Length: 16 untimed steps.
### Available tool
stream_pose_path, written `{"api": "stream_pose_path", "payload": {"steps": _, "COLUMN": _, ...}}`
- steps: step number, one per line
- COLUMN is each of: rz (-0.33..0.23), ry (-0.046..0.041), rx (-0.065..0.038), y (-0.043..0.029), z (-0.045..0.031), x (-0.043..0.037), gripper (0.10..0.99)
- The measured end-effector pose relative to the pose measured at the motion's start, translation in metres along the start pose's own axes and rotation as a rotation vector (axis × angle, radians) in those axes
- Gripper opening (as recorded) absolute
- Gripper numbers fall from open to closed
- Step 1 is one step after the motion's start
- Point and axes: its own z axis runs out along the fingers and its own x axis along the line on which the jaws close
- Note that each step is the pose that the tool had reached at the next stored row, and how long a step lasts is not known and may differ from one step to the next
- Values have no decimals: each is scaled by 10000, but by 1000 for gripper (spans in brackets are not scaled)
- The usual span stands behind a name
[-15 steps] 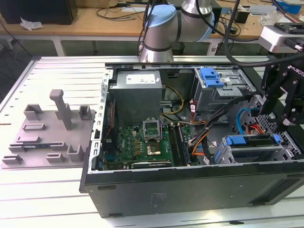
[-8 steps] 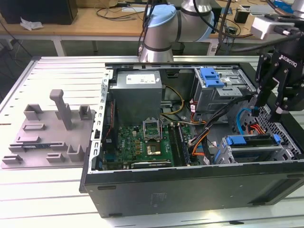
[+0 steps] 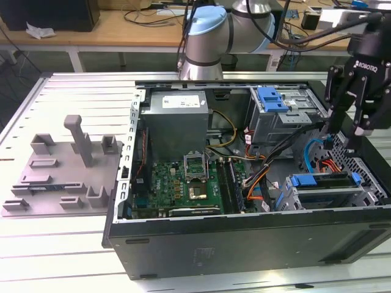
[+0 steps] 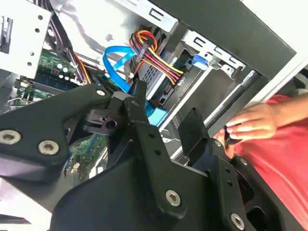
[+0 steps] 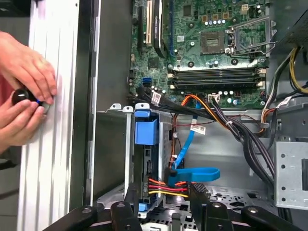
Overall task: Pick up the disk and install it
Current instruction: 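Insert the second disk wire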
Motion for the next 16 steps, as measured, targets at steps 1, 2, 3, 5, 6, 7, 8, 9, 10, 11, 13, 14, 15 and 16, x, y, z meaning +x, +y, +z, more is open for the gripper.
{"api": "stream_pose_path", "payload": {"steps": 1, "rz": 20, "ry": 253, "rx": -7, "y": 1, "z": -14, "x": -43, "gripper": 545}}
{"api": "stream_pose_path", "payload": {"steps": 2, "rz": 29, "ry": 353, "rx": -9, "y": 1, "z": -18, "x": -55, "gripper": 545}}
{"api": "stream_pose_path", "payload": {"steps": 3, "rz": 35, "ry": 438, "rx": -12, "y": 1, "z": -20, "x": -65, "gripper": 545}}
{"api": "stream_pose_path", "payload": {"steps": 5, "rz": 44, "ry": 568, "rx": -14, "y": 1, "z": -21, "x": -78, "gripper": 529}}
{"api": "stream_pose_path", "payload": {"steps": 6, "rz": 49, "ry": 623, "rx": -15, "y": 1, "z": -17, "x": -83, "gripper": 400}}
{"api": "stream_pose_path", "payload": {"steps": 7, "rz": 51, "ry": 658, "rx": -15, "y": 2, "z": -15, "x": -86, "gripper": 400}}
{"api": "stream_pose_path", "payload": {"steps": 8, "rz": 52, "ry": 691, "rx": -16, "y": 2, "z": -12, "x": -89, "gripper": 333}}
{"api": "stream_pose_path", "payload": {"steps": 9, "rz": 58, "ry": 757, "rx": -18, "y": 7, "z": -5, "x": -93, "gripper": 333}}
{"api": "stream_pose_path", "payload": {"steps": 10, "rz": 70, "ry": 860, "rx": -22, "y": 21, "z": 5, "x": -101, "gripper": 333}}
{"api": "stream_pose_path", "payload": {"steps": 11, "rz": 85, "ry": 949, "rx": -27, "y": 45, "z": 22, "x": -112, "gripper": 333}}
{"api": "stream_pose_path", "payload": {"steps": 13, "rz": 109, "ry": 976, "rx": -14, "y": 78, "z": 32, "x": -147, "gripper": 333}}
{"api": "stream_pose_path", "payload": {"steps": 14, "rz": 122, "ry": 989, "rx": -11, "y": 95, "z": 37, "x": -171, "gripper": 333}}
{"api": "stream_pose_path", "payload": {"steps": 15, "rz": 136, "ry": 996, "rx": -11, "y": 105, "z": 45, "x": -176, "gripper": 333}}
{"api": "stream_pose_path", "payload": {"steps": 16, "rz": 148, "ry": 998, "rx": -7, "y": 110, "z": 52, "x": -179, "gripper": 333}}
